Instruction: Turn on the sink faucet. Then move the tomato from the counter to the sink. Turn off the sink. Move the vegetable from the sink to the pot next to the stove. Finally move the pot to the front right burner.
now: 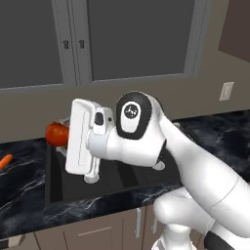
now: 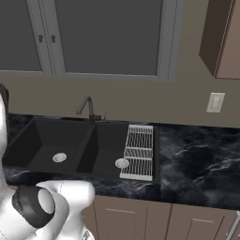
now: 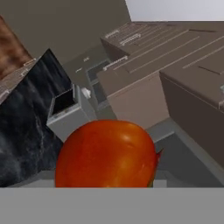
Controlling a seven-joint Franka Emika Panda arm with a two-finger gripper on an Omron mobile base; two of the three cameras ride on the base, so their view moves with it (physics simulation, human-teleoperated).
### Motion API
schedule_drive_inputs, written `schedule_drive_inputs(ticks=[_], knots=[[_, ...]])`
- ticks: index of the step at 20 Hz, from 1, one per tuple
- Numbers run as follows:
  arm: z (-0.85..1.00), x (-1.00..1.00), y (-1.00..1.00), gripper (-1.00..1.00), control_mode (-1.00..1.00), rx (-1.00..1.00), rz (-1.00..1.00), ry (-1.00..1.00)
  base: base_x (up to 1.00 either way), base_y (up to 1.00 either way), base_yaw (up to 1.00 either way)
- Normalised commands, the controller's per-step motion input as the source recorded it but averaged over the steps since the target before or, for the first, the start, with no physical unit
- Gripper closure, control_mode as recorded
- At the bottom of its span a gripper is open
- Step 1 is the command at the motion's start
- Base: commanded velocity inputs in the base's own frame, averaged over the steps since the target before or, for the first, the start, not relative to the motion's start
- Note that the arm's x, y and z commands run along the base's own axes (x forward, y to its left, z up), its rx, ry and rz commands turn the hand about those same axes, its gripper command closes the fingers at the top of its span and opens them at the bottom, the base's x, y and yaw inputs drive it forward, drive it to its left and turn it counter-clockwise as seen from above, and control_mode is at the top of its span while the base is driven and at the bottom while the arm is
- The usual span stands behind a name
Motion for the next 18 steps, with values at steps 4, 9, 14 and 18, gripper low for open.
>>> schedule_drive_inputs(ticks=[4, 9, 14, 18], knots=[[0.04, -0.22, -0.48, 1.00, -1.00, -0.11, 0.09, 0.22, 0.00, 0.00, 0.00], [0.16, -0.10, -0.30, 1.00, -1.00, -0.01, 0.03, 0.16, 0.00, 0.00, 0.00], [0.03, 0.00, 0.00, 1.00, -1.00, 0.00, 0.00, 0.01, 0.00, 0.00, 0.00], [0.00, 0.00, 0.00, 1.00, -1.00, -0.01, -0.02, 0.00, 0.00, 0.00, 0.00]])
